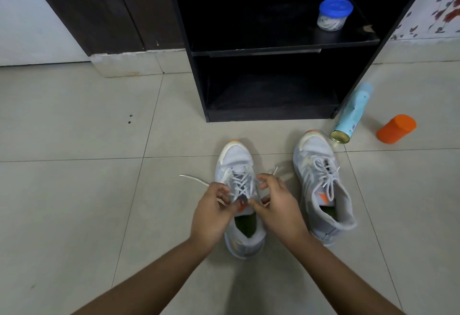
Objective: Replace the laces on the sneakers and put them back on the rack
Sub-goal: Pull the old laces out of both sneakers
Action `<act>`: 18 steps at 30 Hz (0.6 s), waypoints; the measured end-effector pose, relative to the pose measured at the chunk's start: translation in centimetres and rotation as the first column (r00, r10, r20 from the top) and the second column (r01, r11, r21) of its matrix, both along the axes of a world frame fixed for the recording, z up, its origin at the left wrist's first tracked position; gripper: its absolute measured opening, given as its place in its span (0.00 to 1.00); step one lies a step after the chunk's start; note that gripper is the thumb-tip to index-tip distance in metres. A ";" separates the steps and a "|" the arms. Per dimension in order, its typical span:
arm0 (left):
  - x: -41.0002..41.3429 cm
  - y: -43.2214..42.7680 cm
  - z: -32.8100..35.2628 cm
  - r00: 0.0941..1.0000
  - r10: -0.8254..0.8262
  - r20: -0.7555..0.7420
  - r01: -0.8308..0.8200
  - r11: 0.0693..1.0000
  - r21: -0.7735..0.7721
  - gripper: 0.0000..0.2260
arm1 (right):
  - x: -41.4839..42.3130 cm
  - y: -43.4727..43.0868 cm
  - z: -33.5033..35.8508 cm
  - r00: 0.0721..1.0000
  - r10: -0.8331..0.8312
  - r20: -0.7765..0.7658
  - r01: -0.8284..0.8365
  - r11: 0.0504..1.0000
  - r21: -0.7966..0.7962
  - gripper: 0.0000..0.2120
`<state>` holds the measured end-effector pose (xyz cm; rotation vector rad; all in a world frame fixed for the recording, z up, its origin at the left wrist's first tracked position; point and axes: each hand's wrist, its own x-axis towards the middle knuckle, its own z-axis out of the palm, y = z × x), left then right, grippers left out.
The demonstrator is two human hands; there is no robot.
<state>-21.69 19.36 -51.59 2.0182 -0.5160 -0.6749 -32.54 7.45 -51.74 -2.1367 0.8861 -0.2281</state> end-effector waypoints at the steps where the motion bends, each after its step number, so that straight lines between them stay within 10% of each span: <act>1: 0.2 0.2 -0.2 0.995 -0.068 0.068 0.065 0.997 0.039 0.13 | 0.0 0.0 -0.1 1.000 0.008 0.002 -0.008 1.000 -0.005 0.24; 5: 1.1 0.9 -0.6 0.956 -0.148 0.255 0.136 0.989 0.064 0.05 | 0.1 0.0 0.3 0.997 0.081 -0.011 -0.082 0.993 -0.085 0.23; 10: 1.6 1.6 -0.4 0.992 -0.027 0.124 0.027 1.000 -0.002 0.08 | -0.3 0.0 0.4 0.998 0.053 -0.035 -0.052 0.998 0.020 0.22; 18: 2.2 1.0 -0.6 0.999 -0.036 -0.029 0.036 0.999 0.019 0.04 | 2.5 1.4 0.0 0.981 0.162 -0.111 -0.196 0.778 -0.597 0.10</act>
